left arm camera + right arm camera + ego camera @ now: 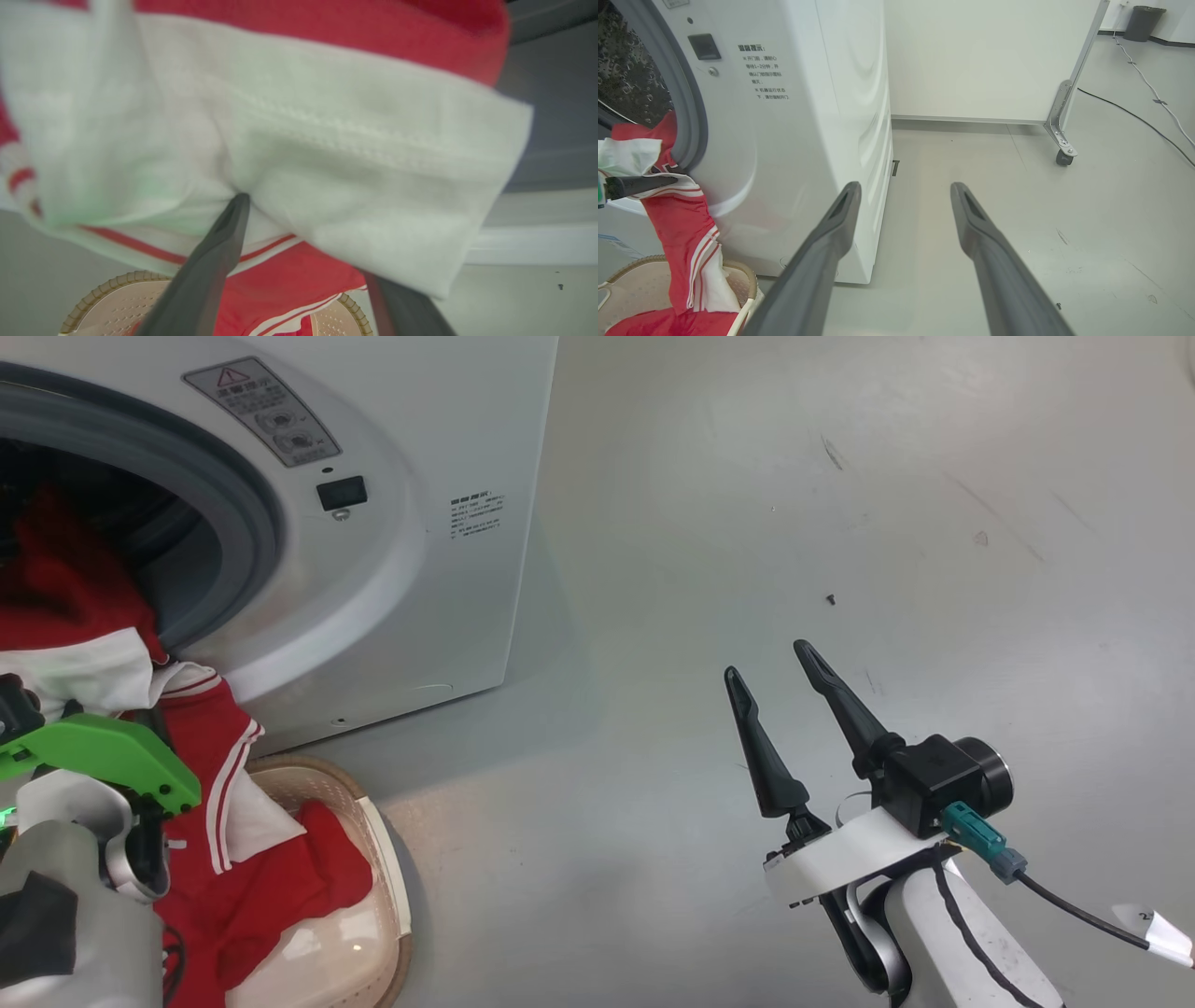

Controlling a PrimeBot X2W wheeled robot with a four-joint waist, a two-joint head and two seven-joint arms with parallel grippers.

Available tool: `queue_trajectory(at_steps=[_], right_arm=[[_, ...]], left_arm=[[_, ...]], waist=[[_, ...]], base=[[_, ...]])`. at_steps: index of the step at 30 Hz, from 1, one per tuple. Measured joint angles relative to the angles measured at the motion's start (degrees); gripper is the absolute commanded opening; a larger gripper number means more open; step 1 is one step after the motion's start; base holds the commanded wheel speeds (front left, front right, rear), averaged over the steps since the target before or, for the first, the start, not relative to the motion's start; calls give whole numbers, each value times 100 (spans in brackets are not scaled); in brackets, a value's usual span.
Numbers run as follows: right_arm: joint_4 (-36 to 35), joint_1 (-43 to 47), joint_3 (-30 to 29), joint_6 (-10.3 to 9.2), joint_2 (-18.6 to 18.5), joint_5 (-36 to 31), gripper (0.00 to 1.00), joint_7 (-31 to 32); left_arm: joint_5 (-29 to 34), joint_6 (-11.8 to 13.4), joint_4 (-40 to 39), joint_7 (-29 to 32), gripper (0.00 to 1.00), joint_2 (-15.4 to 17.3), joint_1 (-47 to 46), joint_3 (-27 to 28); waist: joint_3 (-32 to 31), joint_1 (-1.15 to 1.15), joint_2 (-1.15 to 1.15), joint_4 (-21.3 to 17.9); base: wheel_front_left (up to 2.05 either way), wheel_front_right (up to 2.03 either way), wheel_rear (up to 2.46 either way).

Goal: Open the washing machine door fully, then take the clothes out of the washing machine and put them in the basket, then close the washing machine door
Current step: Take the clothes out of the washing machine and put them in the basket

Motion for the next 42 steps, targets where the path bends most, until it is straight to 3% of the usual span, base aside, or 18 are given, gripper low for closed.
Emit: queue_trajectory(at_steps=[1,2,3,4,5,6,9,24,42], right_arm=[[0,-3,0,-5,1,0,100,0],[0,-6,0,-7,1,0,100,0],[0,-10,0,-10,1,0,100,0],[0,-17,0,-12,0,0,100,0],[0,-17,0,-12,0,0,100,0],[0,-21,-5,-14,0,-1,100,0],[2,-22,-43,-57,-1,-1,100,0],[93,-52,-90,-56,-1,-12,100,0],[297,-4,-229,-38,-5,-65,100,0]], left_arm=[[-24,0,31,-8,100,-1,-25,7],[-56,-1,52,-9,91,-4,-42,10],[-89,-4,69,-20,54,-10,-59,9],[-91,-29,85,-53,40,-16,-65,-5],[-91,-29,85,-53,31,-16,-65,-5],[-91,-34,103,-58,31,-23,-82,-27],[-91,-92,176,-71,0,-91,-174,-60],[115,-388,476,-611,0,-101,-236,-366],[527,-731,276,-1459,0,-92,-44,-780]], waist=[[11,0,0,-3],[16,0,0,-4],[19,0,0,-4],[22,0,0,-3],[22,0,0,-3],[24,0,0,1],[21,0,0,44],[-147,0,0,385],[-677,0,0,920]], base=[[0,0,0],[0,0,0],[0,0,0],[0,0,0],[0,0,0],[0,0,0],[0,0,0],[0,0,0],[0,0,0]])
